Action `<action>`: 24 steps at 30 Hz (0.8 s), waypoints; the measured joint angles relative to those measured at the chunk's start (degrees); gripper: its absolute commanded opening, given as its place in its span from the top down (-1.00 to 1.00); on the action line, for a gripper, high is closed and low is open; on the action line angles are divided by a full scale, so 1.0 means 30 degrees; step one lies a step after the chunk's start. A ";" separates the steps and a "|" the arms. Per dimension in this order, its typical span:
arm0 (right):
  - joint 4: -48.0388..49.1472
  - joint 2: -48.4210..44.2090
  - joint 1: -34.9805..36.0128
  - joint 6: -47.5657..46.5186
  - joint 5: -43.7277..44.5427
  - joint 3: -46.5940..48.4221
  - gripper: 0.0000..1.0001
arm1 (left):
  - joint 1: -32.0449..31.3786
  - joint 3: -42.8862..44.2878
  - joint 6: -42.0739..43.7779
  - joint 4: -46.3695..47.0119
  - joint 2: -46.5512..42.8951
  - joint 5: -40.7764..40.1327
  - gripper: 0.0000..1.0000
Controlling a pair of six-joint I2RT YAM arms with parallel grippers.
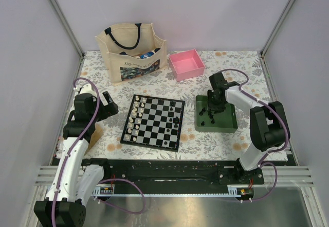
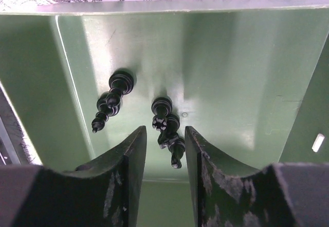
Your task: Set up the chess pieces on the board
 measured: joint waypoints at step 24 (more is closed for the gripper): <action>0.0539 0.1144 -0.0087 -0.0255 -0.0007 0.0160 0.37 | 0.0000 0.0000 0.0000 0.0000 0.0022 0.0000 -0.98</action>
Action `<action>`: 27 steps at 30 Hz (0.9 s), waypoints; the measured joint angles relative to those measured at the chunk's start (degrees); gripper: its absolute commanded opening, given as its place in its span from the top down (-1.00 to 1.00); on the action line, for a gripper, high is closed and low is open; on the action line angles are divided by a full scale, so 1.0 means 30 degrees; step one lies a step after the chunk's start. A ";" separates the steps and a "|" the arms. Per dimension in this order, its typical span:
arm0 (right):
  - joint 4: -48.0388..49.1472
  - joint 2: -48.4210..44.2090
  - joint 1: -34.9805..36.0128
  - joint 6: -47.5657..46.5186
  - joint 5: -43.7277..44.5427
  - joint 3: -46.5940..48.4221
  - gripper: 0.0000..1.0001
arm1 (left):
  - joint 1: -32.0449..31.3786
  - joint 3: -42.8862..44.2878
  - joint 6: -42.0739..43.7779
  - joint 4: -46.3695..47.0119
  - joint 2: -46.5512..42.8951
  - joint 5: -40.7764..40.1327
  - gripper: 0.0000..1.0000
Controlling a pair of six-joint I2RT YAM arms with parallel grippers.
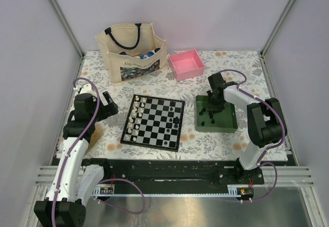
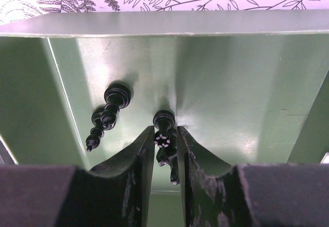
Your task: Set up the chess pieces on the board
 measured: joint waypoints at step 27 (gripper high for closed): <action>-0.0073 0.0328 0.0000 0.0000 0.0474 0.1173 0.57 | 0.0000 0.0000 0.0000 0.0000 0.0255 0.0007 -0.98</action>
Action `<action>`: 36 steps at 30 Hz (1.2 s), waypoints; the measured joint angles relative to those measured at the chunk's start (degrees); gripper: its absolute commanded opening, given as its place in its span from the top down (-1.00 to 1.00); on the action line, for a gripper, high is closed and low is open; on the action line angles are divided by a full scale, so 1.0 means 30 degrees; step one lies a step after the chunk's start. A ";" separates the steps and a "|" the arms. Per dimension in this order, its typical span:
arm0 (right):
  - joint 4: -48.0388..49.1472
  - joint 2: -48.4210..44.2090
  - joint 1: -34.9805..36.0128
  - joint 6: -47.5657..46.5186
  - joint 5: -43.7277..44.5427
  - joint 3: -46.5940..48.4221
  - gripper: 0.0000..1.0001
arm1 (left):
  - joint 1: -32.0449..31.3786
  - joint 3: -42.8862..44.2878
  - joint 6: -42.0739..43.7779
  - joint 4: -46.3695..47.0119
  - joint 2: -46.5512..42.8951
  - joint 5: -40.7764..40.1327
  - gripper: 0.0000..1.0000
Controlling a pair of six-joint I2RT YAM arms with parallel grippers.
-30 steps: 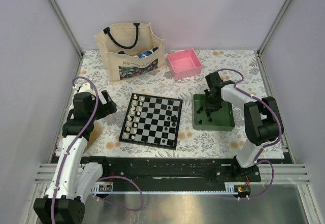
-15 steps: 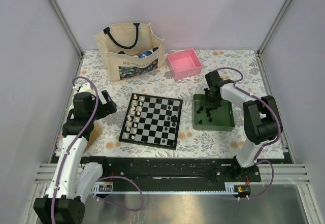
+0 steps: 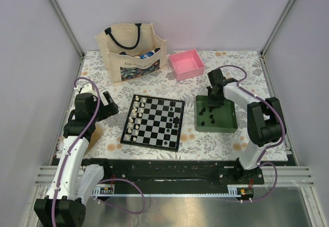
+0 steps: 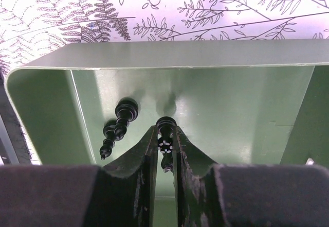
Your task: Set up the chess pieces on the board
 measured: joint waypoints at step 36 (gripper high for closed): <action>-0.1967 0.3366 0.5297 0.0729 -0.1654 0.7322 0.57 | 0.0000 0.0000 0.0000 0.0000 -0.0080 0.0000 -0.98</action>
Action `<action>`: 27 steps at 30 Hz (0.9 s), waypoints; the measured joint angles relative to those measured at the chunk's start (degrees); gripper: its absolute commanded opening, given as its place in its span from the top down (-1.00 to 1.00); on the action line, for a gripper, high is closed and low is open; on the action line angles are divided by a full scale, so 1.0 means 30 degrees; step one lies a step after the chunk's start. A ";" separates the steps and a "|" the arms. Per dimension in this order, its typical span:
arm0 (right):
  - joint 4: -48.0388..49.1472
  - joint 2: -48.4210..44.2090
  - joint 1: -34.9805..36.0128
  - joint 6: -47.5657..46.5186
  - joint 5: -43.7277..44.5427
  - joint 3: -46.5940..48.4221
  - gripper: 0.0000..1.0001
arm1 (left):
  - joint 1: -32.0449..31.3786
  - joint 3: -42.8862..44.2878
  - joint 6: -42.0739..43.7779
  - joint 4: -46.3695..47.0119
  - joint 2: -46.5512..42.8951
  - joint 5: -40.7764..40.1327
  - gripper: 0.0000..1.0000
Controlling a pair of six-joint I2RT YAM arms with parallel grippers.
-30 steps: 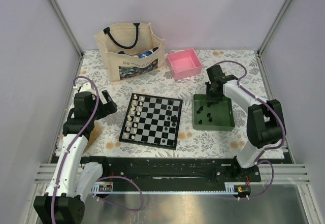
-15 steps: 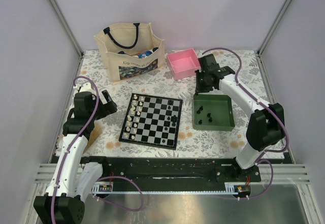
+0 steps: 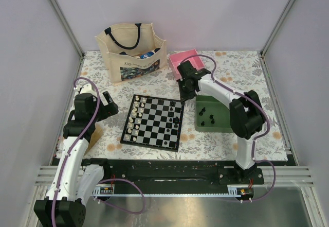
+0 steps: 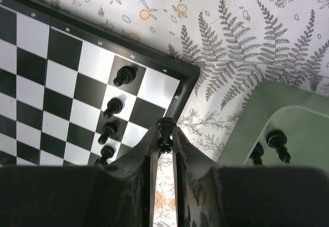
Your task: Set up the chess pieces on the board
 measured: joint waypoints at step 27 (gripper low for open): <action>-0.0138 0.3264 0.0087 -0.0168 -0.0379 0.2506 0.56 | 0.0000 0.0000 0.0007 0.0000 -0.0080 -0.0007 -0.98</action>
